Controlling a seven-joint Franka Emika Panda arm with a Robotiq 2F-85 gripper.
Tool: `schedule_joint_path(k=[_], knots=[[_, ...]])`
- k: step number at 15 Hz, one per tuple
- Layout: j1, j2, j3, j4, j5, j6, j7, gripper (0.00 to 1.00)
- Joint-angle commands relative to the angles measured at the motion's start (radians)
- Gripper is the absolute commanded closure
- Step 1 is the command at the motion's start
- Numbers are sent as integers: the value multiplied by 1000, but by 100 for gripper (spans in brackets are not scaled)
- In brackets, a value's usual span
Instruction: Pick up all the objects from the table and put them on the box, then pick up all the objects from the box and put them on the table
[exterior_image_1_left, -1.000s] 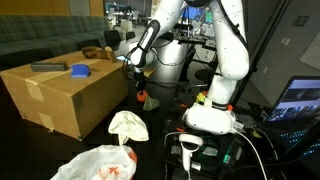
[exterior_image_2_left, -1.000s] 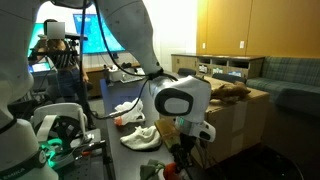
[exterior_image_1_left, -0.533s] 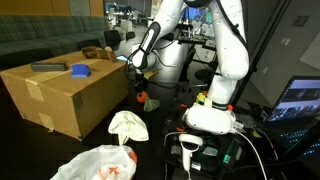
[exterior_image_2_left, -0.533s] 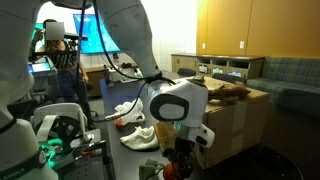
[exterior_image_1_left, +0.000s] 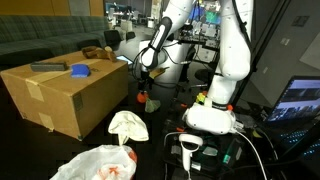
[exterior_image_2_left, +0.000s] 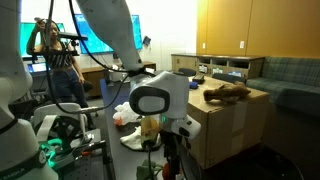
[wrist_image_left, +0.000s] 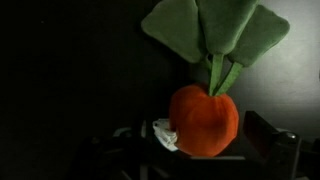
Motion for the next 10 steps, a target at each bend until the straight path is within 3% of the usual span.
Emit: schedule_joint_path(k=[1, 3, 5, 8, 10], knots=[[99, -171, -112, -139, -172, 60, 176, 0], [140, -242, -173, -170, -344, 68, 292, 0], [146, -321, -187, -179, -512, 43, 404, 0], [100, -434, -109, -190, -628, 14, 502, 0], [73, -504, -45, -198, -604, 14, 493, 0]])
